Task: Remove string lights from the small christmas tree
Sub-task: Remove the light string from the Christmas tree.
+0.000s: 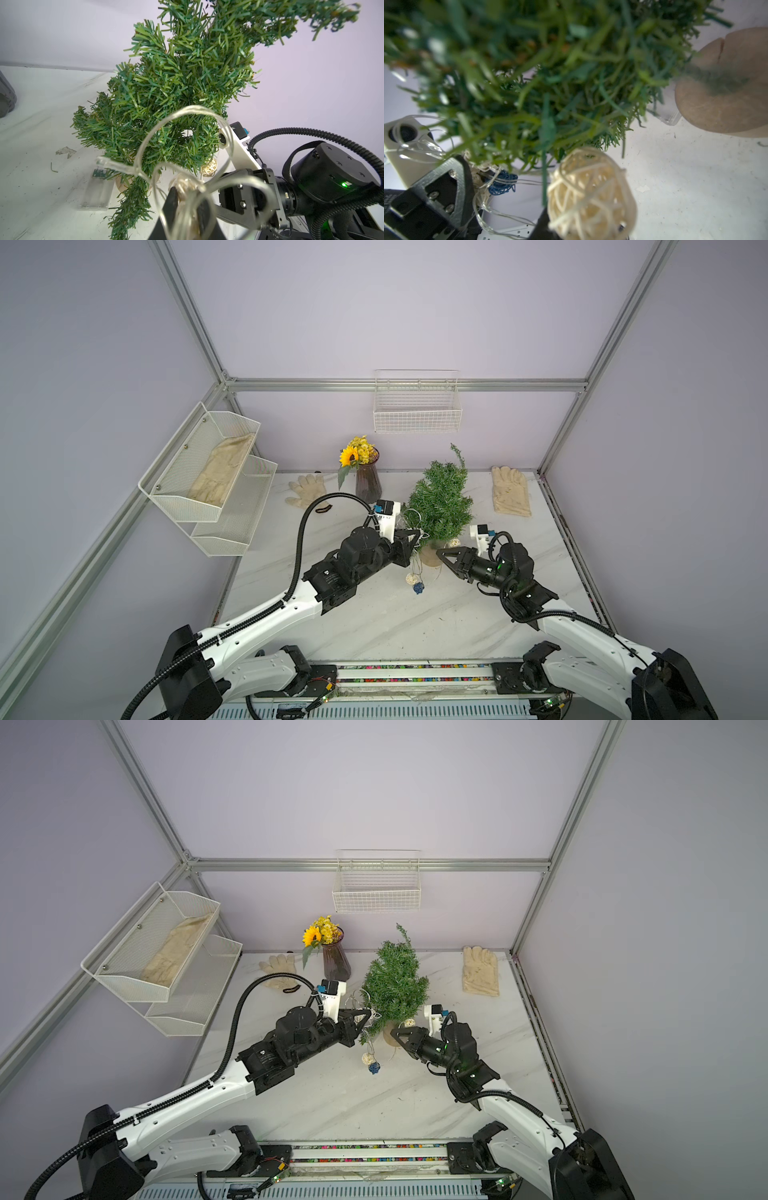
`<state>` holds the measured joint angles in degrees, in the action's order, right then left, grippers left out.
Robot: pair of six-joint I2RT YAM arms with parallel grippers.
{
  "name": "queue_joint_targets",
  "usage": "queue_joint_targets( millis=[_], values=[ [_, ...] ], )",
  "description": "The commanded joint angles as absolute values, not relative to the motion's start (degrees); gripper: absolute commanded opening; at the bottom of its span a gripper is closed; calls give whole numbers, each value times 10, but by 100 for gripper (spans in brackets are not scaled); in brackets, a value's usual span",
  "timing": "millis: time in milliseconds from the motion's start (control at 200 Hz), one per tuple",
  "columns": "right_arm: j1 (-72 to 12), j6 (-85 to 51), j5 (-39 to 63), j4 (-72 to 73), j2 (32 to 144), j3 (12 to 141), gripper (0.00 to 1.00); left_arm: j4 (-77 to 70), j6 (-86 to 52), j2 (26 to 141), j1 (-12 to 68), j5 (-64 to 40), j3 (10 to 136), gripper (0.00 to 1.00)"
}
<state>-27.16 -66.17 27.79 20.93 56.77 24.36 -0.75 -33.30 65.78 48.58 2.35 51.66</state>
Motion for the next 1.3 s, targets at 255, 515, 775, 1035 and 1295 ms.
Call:
queue_joint_targets(
  millis=[255,515,775,1035,1295],
  values=[
    [-275,-619,188,69,464,312,0,-34,-309,660,493,17,546,1],
    [-275,-591,184,16,485,402,0,-36,-299,663,498,14,561,1],
    [-274,-586,89,-89,475,485,0,-51,-297,667,506,14,579,1],
    [-260,-533,12,-143,515,548,0,-70,-292,683,518,10,603,1],
    [-168,-492,29,-149,581,604,0,-85,-290,701,526,4,623,1]
  ],
)
